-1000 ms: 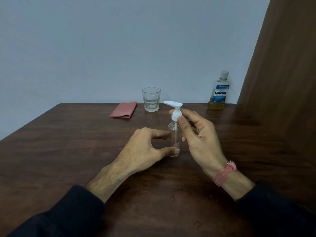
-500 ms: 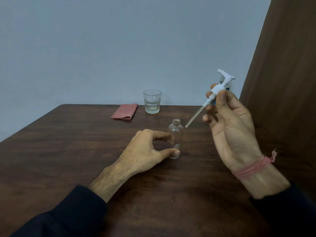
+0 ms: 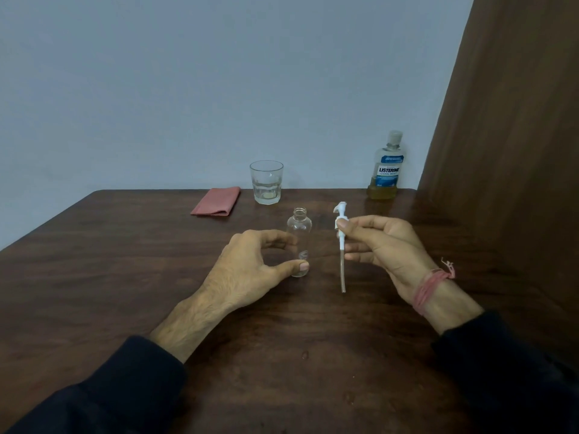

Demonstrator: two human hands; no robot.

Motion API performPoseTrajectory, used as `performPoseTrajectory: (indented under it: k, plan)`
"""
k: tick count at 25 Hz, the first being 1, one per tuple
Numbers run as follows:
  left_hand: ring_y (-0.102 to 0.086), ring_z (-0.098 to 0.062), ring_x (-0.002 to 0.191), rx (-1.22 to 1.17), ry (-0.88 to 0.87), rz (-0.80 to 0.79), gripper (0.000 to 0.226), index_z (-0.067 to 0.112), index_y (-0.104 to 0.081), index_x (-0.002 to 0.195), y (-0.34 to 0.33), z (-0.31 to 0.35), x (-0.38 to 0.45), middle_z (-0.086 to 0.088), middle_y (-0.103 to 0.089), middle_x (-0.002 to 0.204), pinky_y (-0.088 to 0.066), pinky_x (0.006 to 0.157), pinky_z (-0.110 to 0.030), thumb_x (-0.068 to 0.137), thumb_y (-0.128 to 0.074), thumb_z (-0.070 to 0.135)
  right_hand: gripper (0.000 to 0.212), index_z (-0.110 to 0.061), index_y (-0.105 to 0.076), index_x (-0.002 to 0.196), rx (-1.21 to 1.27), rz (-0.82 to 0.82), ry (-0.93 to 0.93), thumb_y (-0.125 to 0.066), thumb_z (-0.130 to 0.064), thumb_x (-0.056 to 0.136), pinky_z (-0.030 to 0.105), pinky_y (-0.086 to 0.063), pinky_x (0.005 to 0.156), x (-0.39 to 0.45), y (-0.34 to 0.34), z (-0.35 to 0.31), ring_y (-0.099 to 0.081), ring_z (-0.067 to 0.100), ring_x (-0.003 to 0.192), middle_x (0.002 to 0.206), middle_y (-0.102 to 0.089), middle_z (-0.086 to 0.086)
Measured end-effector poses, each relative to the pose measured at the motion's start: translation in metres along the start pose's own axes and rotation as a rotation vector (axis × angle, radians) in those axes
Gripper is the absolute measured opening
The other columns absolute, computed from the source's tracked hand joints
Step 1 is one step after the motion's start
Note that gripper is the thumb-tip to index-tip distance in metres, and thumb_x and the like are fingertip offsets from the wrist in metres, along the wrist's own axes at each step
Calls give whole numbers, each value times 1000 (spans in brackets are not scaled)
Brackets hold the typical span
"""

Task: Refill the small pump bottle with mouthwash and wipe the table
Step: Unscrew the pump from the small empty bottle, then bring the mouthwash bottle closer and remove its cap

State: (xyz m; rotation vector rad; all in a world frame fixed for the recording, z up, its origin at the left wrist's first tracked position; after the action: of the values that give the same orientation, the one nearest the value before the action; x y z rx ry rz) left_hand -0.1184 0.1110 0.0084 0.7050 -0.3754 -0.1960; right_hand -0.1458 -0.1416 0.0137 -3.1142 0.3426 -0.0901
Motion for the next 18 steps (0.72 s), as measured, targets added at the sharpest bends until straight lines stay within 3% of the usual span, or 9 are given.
performPoseTrajectory:
  k: [7,14,18]
  plan:
    - [-71,8,127,60,-16,27,54,39,-83,129,2,6,-2,32,-81,120,-58,118,-44,84,-93,67,32,-5,-84,99,-100,23,-123,-93,-30,82,25,-65,62,5,5,21,-83,24,76,89,-83,12]
    - [-71,10,124,81,-16,26,52,38,-83,127,5,10,-5,30,-82,120,-58,117,-41,85,-92,67,21,-7,-86,91,-171,31,-176,-92,-26,84,28,-66,63,9,8,32,-83,27,75,87,-82,13]
    - [-72,13,104,103,3,16,54,39,-83,129,4,12,-6,32,-81,120,-61,111,-42,85,-91,69,13,-7,-83,87,-234,47,-163,-89,-19,88,26,-63,57,8,11,30,-82,24,69,80,-81,12]
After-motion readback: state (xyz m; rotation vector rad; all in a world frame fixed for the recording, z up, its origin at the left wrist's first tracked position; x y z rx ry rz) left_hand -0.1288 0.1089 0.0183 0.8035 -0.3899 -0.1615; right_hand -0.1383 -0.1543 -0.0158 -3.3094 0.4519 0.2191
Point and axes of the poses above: each hand's wrist, its own x-axis towards the middle knuckle, its own y-axis out of the back of the hand, z = x × y, the point moved 8 cm from there along x, towards the middle knuckle
